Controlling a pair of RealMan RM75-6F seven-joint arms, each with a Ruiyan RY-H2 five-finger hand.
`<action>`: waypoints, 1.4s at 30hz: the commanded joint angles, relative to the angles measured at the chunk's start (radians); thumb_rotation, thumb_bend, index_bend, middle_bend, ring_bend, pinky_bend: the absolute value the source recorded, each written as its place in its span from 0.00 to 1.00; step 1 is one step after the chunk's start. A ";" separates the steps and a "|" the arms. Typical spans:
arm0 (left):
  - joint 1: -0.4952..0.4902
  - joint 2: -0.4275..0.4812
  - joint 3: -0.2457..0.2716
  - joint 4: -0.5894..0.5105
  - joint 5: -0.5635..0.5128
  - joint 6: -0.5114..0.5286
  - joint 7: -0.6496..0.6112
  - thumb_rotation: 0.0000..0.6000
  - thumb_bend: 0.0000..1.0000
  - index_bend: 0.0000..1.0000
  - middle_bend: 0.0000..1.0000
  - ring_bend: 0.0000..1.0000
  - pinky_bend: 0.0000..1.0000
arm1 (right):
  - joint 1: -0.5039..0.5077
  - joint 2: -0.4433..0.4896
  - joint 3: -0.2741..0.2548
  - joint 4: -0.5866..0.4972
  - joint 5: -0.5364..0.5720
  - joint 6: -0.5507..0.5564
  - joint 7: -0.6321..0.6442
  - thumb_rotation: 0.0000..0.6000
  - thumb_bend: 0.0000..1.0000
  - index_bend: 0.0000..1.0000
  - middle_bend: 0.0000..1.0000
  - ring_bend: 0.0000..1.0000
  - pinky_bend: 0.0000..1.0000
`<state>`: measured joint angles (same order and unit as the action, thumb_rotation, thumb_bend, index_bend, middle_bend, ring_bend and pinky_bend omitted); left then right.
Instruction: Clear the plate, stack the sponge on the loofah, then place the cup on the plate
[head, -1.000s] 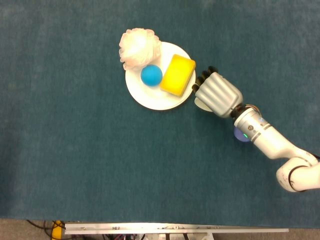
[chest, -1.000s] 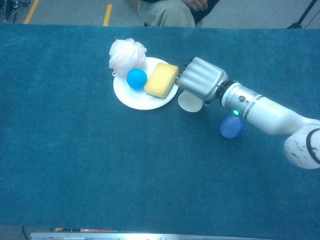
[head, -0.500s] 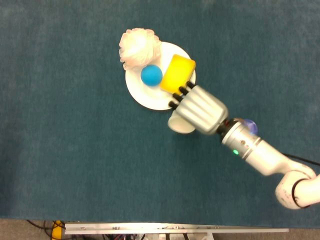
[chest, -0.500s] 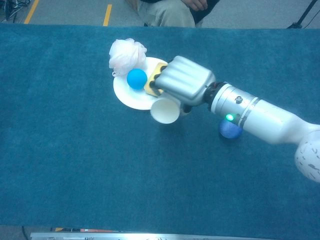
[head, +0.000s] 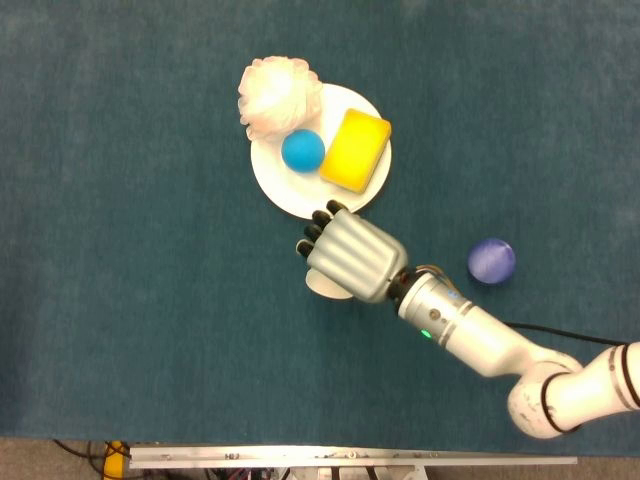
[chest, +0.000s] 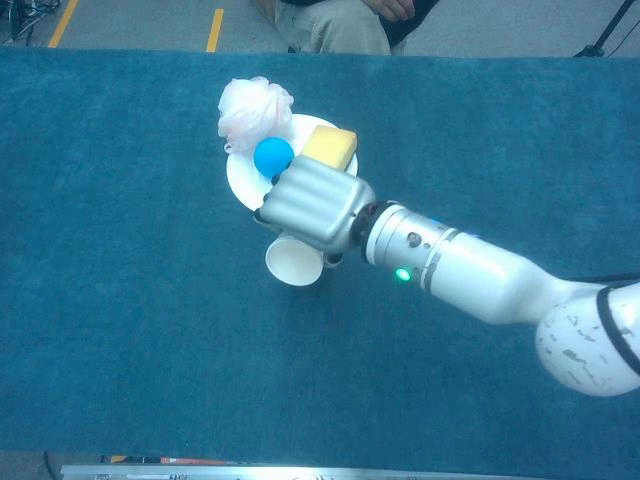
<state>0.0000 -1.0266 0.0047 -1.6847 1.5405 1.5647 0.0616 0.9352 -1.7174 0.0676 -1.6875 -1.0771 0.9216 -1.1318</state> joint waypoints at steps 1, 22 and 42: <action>0.004 0.001 0.002 0.002 0.004 0.005 -0.003 1.00 0.41 0.19 0.25 0.21 0.11 | 0.021 -0.024 -0.008 0.002 0.042 0.009 -0.045 1.00 0.00 0.45 0.43 0.31 0.40; -0.047 0.031 0.005 0.003 0.072 -0.047 -0.002 1.00 0.41 0.19 0.25 0.21 0.11 | 0.024 0.118 -0.039 -0.131 0.052 0.100 0.016 1.00 0.00 0.19 0.31 0.24 0.40; -0.377 0.063 0.057 0.060 0.394 -0.337 -0.258 1.00 0.41 0.17 0.24 0.21 0.11 | -0.191 0.563 -0.083 -0.288 -0.183 0.289 0.366 1.00 0.00 0.19 0.31 0.24 0.40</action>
<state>-0.3485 -0.9556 0.0543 -1.6383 1.9080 1.2508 -0.1819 0.7623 -1.1732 -0.0089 -1.9720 -1.2439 1.1952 -0.7831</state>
